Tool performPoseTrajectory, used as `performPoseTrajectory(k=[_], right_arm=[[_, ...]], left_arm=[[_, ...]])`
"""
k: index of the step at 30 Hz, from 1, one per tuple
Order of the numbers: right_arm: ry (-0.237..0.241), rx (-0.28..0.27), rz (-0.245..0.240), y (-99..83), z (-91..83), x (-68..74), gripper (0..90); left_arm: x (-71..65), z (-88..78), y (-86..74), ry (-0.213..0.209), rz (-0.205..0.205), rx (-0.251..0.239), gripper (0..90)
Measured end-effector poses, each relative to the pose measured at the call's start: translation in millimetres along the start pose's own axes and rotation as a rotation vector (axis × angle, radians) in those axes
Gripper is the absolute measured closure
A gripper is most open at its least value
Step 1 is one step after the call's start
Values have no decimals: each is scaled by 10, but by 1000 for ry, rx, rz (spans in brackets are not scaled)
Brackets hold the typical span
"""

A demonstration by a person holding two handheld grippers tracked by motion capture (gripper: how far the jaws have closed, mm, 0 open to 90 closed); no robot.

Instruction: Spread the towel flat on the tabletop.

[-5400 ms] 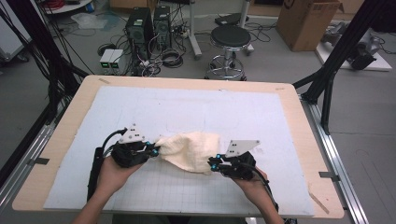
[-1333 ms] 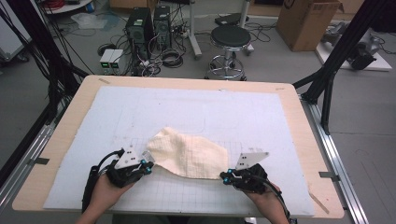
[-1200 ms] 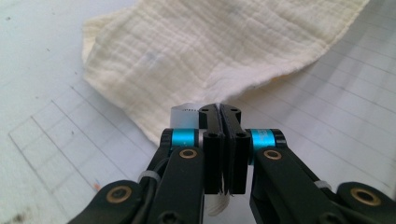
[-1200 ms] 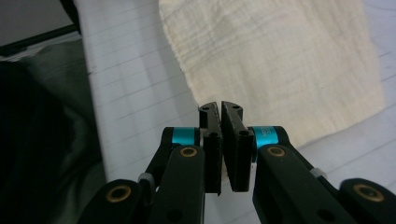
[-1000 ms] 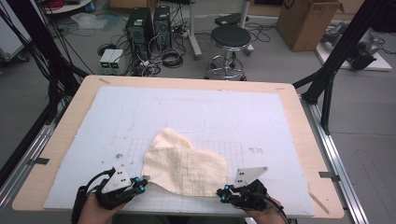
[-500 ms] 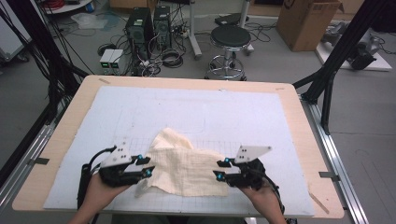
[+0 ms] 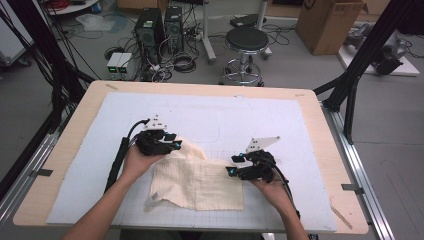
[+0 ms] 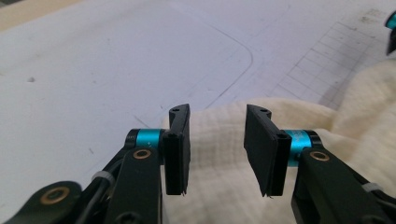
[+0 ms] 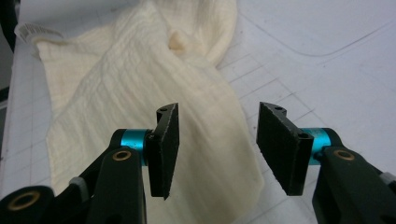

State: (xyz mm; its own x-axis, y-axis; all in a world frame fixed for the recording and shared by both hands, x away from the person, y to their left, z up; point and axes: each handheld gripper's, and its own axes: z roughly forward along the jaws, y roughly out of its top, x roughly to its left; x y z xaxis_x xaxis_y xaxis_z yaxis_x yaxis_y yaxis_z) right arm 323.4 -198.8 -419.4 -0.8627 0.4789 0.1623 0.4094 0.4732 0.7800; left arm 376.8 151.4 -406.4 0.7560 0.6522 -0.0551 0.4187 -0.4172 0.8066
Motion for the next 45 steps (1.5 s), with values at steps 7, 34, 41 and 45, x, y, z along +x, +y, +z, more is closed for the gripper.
performPoseTrajectory(k=[7,34,41,45], right_arm=[[6,28,13,-12,34,11,494],[55,16,-146,-40,-309,689,867],[129,96,-166,-208,-160,1039,861],[162,110,-170,-189,-154,1125,719]], left_arm=[[160,189,-60,12,-51,20,559],[-163,-557,-286,53,31,66,864],[-210,-685,-638,57,-17,65,861],[-218,-679,-710,64,-20,60,858]])
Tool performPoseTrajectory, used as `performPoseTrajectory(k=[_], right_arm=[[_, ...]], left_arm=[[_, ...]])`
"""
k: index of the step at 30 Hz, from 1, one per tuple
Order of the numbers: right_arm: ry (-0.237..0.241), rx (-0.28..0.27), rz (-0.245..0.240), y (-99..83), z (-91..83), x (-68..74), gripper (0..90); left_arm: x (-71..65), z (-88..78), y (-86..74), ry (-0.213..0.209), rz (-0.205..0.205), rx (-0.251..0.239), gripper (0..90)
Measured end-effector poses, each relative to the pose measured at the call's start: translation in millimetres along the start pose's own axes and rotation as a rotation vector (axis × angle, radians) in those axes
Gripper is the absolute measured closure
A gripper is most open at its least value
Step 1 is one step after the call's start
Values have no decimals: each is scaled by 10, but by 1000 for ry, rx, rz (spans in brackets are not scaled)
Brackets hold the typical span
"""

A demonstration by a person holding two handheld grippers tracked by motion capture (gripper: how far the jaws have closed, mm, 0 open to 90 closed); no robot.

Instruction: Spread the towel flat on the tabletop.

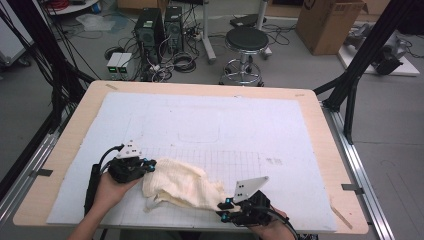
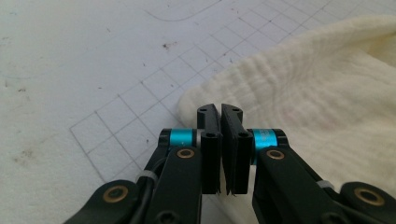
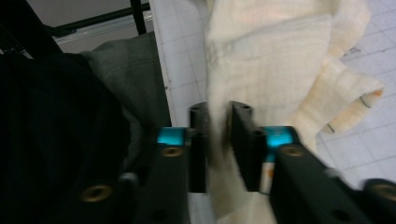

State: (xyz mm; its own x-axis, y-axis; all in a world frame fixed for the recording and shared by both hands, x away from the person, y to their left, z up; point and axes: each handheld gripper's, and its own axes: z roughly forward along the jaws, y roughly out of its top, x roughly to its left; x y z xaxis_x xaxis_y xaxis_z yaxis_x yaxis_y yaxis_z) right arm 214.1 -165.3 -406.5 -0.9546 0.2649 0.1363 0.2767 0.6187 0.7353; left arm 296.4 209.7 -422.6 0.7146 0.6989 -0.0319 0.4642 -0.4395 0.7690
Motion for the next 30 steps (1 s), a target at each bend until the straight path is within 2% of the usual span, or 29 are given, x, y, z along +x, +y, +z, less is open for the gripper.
performPoseTrajectory(k=[2,3,5,7,9,12,14,16,18,21,24,28,30], right_arm=[[13,-27,-2,70,-57,0,680],[10,-45,-3,120,-92,-7,642],[3,-69,-8,233,-157,-39,626],[-28,-92,-24,348,-201,-112,625],[-52,-100,-27,426,-202,-216,631],[-75,-142,14,533,-154,-476,644],[-93,-139,33,563,-110,-618,648],[-103,-117,62,570,-24,-782,650],[-113,-72,80,549,56,-892,646],[-77,-19,149,453,192,-1045,626],[-46,34,160,376,301,-1053,613],[-30,78,155,270,403,-946,617],[-19,78,145,231,432,-890,651]], left_arm=[[-6,10,-8,7,5,-7,857],[-9,11,-8,10,14,-7,857],[-6,10,-12,15,15,-10,857],[-2,11,-18,16,23,-11,857],[-3,13,-24,14,26,-12,857],[-8,9,-32,13,30,-16,855],[-5,8,-39,16,27,-26,854],[2,7,-41,17,32,-24,853],[6,12,-44,15,31,-26,852],[7,14,-46,16,38,-27,852],[8,2,-63,15,37,-23,853],[26,-28,-111,12,32,-10,853],[35,-37,-129,13,30,-10,853]])
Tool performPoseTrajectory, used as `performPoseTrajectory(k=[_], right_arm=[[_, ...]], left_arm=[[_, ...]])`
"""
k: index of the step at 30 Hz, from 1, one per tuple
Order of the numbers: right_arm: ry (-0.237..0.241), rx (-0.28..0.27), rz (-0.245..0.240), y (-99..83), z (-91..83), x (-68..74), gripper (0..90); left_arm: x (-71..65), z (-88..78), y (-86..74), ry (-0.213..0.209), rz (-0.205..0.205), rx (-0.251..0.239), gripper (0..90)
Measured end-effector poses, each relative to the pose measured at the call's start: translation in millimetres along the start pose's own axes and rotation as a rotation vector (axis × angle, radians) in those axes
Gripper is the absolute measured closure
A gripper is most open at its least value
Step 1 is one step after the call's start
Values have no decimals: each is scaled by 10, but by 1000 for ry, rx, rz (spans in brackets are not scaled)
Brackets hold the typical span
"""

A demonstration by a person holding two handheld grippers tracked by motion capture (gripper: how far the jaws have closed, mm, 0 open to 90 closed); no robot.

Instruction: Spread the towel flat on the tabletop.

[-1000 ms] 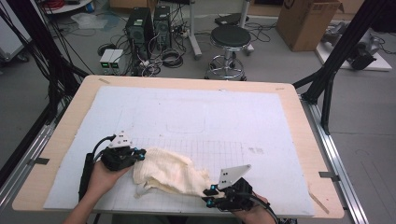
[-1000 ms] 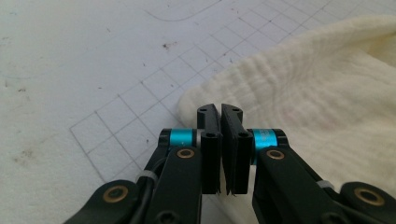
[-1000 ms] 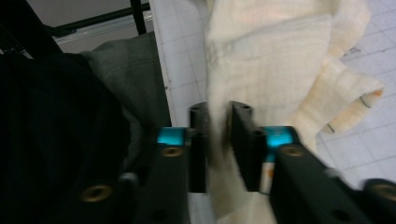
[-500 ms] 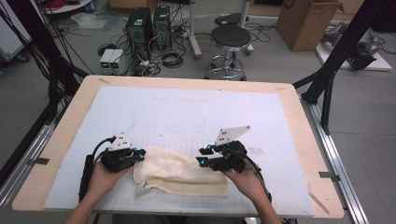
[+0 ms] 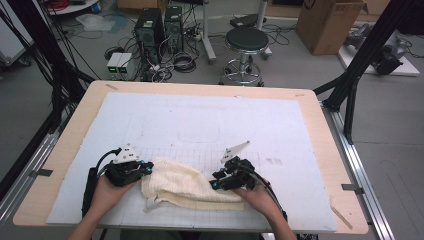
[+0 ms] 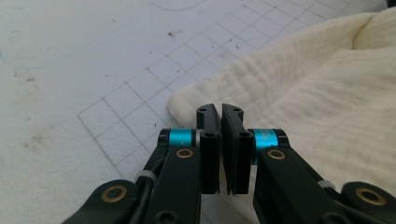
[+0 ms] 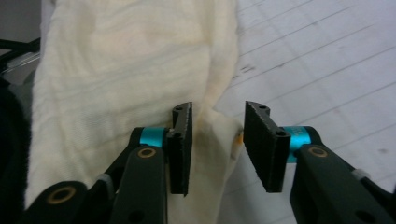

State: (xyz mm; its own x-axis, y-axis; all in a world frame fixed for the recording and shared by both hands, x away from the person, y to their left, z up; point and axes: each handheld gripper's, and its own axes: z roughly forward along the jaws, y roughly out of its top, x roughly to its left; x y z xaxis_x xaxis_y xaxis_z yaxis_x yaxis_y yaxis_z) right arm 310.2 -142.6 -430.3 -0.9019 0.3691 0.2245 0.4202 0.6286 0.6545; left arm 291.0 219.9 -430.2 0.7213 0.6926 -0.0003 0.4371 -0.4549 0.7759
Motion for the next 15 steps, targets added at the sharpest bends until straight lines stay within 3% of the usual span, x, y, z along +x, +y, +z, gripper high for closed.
performPoseTrajectory(k=[2,4,7,11,15], right_arm=[[-1,16,-7,-22,34,39,702],[6,25,-23,-17,22,64,829],[-17,32,-37,-19,-12,76,863],[-68,-21,-9,-56,-210,29,870],[-169,-102,4,-96,-538,9,871]], left_arm=[[-2,-2,-6,-2,-7,0,853],[-8,4,-6,-4,-9,1,853],[-12,11,0,-7,-12,-1,853],[-3,23,13,-10,-37,-19,855],[-9,50,71,-16,-64,-52,856]])
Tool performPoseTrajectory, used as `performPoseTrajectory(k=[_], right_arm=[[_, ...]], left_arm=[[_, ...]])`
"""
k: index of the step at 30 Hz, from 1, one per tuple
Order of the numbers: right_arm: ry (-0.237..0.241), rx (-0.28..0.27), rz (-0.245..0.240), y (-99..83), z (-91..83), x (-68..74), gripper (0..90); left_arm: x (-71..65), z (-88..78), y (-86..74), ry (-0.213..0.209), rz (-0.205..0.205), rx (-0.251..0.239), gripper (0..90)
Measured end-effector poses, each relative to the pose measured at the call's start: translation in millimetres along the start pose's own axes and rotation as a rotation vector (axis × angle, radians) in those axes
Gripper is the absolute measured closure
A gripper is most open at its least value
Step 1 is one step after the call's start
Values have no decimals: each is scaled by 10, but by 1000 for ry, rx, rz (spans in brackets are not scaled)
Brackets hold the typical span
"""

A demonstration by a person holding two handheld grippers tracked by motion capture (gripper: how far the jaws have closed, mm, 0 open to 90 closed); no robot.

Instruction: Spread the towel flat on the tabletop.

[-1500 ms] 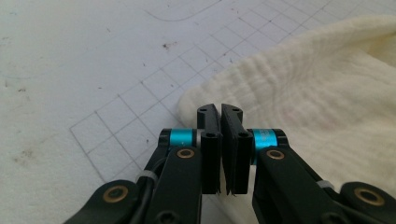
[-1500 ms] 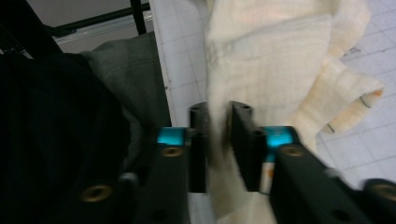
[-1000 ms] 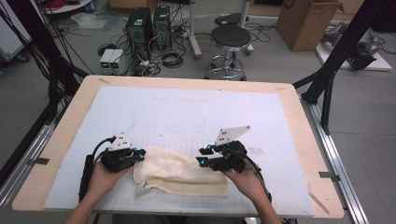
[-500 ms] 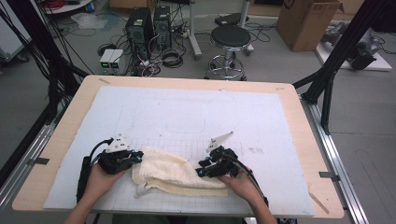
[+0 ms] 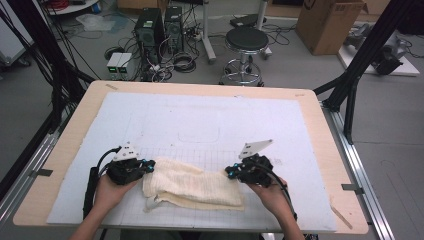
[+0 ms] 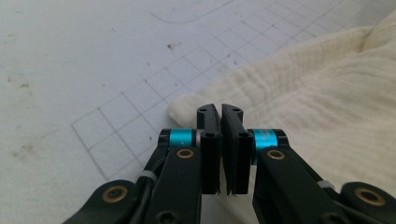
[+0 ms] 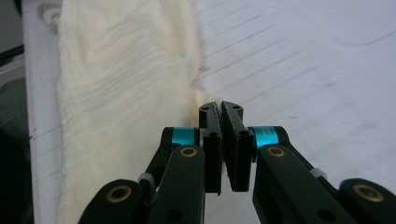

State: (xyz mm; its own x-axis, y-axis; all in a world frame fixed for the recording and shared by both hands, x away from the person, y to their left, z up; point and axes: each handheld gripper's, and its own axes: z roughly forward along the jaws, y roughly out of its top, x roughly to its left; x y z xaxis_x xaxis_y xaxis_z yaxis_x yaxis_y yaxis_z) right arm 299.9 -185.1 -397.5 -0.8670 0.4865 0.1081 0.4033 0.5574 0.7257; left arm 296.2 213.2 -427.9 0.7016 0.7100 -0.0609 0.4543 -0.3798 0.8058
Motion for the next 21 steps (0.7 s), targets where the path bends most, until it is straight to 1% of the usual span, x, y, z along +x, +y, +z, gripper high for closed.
performPoseTrajectory(k=[1,2,3,5,6,7,8,9,12,14,15,16,17,18,20,21], right_arm=[[-20,-20,-4,4,-88,-10,871],[-47,-37,-2,9,-174,-7,871],[-80,-50,-13,14,-256,-5,871],[-98,-76,-18,8,-380,5,871],[-121,-76,-27,2,-418,13,871],[-141,-75,-34,-12,-439,23,870],[-146,-71,-32,-34,-451,42,870],[-148,-69,-35,-65,-445,57,870],[-130,-16,-24,-193,-339,82,864],[-83,24,2,-287,-217,46,844],[-67,48,24,-325,-157,29,802],[-53,56,31,-348,-119,12,748],[-39,60,49,-371,-87,-2,691],[-30,52,56,-370,-84,-11,674],[-30,15,60,-336,-151,-6,630],[-15,-10,64,-310,-196,-15,624]], left_arm=[[-3,10,16,-4,-8,-13,856],[-14,20,30,-6,-24,-31,856],[-18,26,44,-12,-30,-39,856],[-33,39,69,-19,-32,-44,856],[-45,48,75,-15,-35,-50,855],[-50,51,77,-21,-35,-49,855],[-57,53,75,-24,-34,-44,855],[-61,55,72,-25,-25,-36,855],[-61,88,55,-27,-6,10,848],[-59,114,42,-21,-6,32,840],[-52,120,39,-23,-3,41,833],[-53,127,34,-22,-5,49,829],[-49,130,31,-18,0,55,810],[-44,130,27,-21,-1,62,804],[-39,135,19,-22,-2,66,794],[-36,131,17,-22,3,71,793]])
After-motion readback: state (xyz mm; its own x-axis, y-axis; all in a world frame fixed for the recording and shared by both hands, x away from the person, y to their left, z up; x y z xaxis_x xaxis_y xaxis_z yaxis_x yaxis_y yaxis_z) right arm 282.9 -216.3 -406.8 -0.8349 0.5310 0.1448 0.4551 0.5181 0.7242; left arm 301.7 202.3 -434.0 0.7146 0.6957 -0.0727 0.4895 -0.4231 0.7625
